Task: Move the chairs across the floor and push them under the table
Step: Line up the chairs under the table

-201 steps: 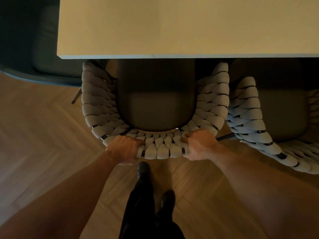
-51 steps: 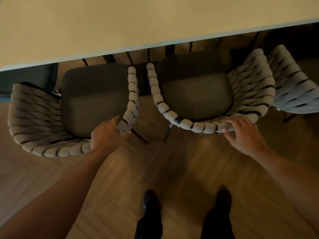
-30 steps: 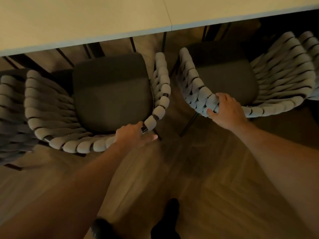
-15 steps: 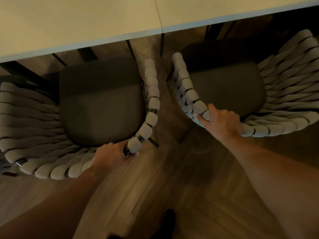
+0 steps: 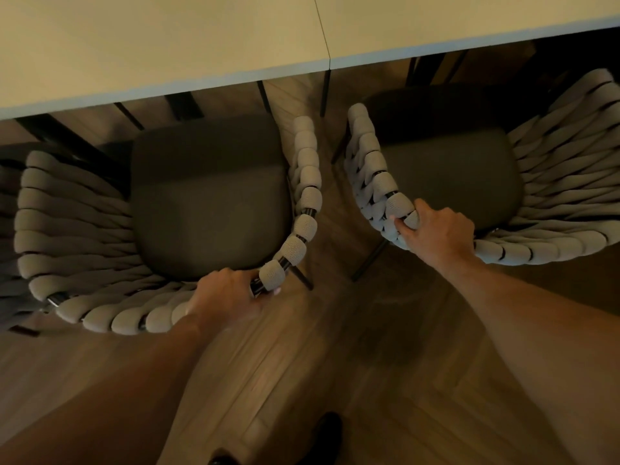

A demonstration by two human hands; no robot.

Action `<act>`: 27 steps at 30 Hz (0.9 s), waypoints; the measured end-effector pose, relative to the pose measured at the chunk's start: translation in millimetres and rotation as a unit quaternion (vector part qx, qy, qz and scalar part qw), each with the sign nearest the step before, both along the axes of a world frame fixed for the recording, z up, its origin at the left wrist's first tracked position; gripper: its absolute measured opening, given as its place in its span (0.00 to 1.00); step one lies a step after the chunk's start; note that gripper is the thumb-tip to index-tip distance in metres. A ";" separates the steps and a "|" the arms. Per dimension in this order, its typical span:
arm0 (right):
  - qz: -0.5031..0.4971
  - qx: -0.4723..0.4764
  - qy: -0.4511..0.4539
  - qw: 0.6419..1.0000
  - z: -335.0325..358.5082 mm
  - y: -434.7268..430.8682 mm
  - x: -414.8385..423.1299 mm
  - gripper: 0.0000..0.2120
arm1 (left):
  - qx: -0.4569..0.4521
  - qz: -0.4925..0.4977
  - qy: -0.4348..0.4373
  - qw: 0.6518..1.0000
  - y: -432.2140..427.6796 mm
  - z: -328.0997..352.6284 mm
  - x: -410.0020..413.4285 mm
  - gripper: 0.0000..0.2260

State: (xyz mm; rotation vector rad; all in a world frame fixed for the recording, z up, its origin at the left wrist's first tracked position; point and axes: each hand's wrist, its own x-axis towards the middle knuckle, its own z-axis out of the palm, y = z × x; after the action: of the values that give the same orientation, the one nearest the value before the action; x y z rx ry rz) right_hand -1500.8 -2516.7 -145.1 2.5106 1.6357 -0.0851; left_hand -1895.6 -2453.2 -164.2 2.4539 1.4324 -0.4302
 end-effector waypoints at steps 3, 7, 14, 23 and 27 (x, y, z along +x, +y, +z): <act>0.009 -0.005 -0.006 1.000 0.2 -1.5 0.0 0.30 | -0.004 0.001 -0.002 1.000 -0.3 -1.8 -1.5 0.28; 0.028 -0.004 -0.008 1.000 -0.8 -4.1 1.6 0.29 | -0.003 -0.002 -0.004 1.000 -1.1 -3.9 -0.3 0.28; 0.007 0.011 -0.004 1.000 -2.5 -4.0 -1.5 0.30 | -0.013 -0.003 -0.002 1.000 0.7 -1.5 0.5 0.30; -0.006 0.018 0.006 1.000 -2.6 -3.8 -8.0 0.26 | -0.016 -0.006 -0.017 1.000 1.0 0.3 0.4 0.30; -0.016 0.021 0.017 1.000 -2.9 -4.1 -8.6 0.25 | -0.011 -0.008 -0.015 1.000 0.3 0.5 1.0 0.30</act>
State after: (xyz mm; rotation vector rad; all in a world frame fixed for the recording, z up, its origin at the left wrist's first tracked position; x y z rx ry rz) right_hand -1509.5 -2520.8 -148.1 2.5814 1.6261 -0.0977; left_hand -1894.6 -2452.8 -163.7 2.4452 1.3898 -0.4082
